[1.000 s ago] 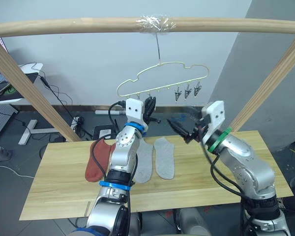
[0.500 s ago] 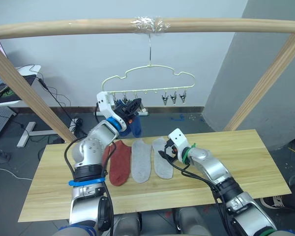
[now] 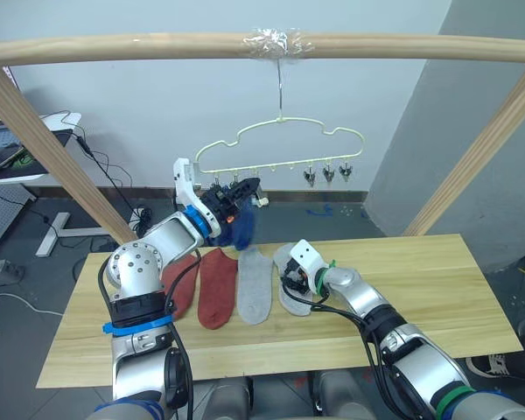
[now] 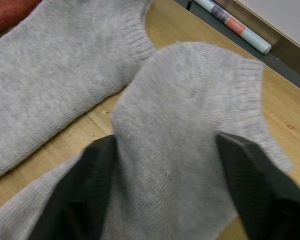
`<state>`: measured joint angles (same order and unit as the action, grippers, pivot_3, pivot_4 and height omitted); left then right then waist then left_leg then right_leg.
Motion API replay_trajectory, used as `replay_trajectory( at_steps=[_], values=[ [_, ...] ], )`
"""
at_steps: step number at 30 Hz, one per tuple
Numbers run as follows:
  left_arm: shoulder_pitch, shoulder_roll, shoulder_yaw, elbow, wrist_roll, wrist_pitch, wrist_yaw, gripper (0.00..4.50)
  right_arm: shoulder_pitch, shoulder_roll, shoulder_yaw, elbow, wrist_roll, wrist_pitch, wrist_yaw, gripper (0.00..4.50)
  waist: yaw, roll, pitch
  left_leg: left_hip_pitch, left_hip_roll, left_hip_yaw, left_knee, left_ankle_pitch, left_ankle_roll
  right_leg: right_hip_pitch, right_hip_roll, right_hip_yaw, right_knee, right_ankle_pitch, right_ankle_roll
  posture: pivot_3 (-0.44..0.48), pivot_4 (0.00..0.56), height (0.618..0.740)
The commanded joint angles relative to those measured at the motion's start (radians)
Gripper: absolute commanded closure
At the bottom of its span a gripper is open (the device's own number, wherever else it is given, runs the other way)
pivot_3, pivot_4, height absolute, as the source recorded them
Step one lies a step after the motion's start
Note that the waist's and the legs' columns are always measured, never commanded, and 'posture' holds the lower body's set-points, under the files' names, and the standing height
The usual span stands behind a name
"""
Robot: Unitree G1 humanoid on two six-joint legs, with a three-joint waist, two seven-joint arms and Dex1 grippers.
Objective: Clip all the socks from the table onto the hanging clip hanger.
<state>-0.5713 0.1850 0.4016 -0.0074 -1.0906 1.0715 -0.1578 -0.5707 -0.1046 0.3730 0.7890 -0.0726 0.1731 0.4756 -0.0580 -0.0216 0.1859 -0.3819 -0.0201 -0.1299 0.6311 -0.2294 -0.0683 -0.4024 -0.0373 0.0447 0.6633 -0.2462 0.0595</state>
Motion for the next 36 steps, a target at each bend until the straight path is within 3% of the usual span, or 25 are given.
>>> replay_trajectory(
  at_steps=[1, 6, 7, 16, 19, 36],
  values=[
    [-0.003, 0.0, 0.019, -0.032, -0.059, 0.016, 0.029, 4.32, 0.051, -0.031, -0.01, -0.011, -0.023, 0.006, 0.019, 2.54, 0.005, 0.0, 0.0, 0.0, 0.0, 0.0, 0.0, 0.0, 0.0, 0.0, 0.0, 0.0, 0.0, 0.0, 0.0, 0.045, 0.149, 0.74],
    [-0.011, -0.017, 0.03, -0.004, -0.109, 0.022, 0.078, 4.32, 0.131, -0.083, -0.041, -0.176, -0.011, 0.034, 0.029, 4.33, 0.019, 0.0, 0.0, 0.0, 0.0, -0.001, 0.0, 0.001, -0.002, 0.001, 0.0, 0.0, -0.001, 0.0, 0.0, 0.031, 0.143, 0.74],
    [-0.017, -0.02, 0.035, 0.007, -0.12, 0.02, 0.091, 4.32, 0.152, -0.095, -0.05, -0.23, -0.006, 0.045, 0.032, 4.46, 0.022, 0.0, 0.0, 0.0, 0.0, -0.001, 0.0, 0.001, -0.002, 0.001, 0.0, 0.0, -0.001, -0.001, 0.001, 0.031, 0.143, 0.74],
    [-0.042, -0.092, 0.144, 0.14, -0.269, -0.044, 0.311, 4.32, 0.38, -0.183, -0.169, -0.988, 0.101, 0.177, 0.052, 4.46, 0.016, -0.001, 0.0, -0.002, 0.0, 0.0, 0.0, 0.001, -0.002, -0.001, 0.0, 0.0, -0.001, -0.001, 0.002, -0.022, 0.15, 0.74],
    [-0.031, -0.098, 0.14, 0.154, -0.31, -0.045, 0.335, 4.32, 0.422, -0.211, -0.168, -1.15, 0.109, 0.179, 0.066, 4.46, 0.016, -0.001, 0.0, -0.002, 0.0, -0.001, -0.001, 0.001, -0.002, -0.001, 0.0, -0.001, -0.001, -0.002, 0.002, -0.047, 0.154, 0.74],
    [-0.033, -0.084, 0.056, 0.167, -0.327, -0.068, 0.305, 4.32, 0.354, -0.188, -0.139, -1.273, 0.108, 0.211, 0.025, 4.46, 0.004, -0.001, 0.0, -0.002, 0.0, 0.001, -0.002, 0.001, -0.002, -0.001, 0.0, 0.0, -0.004, -0.001, 0.002, -0.084, 0.158, 0.74]
  ],
)
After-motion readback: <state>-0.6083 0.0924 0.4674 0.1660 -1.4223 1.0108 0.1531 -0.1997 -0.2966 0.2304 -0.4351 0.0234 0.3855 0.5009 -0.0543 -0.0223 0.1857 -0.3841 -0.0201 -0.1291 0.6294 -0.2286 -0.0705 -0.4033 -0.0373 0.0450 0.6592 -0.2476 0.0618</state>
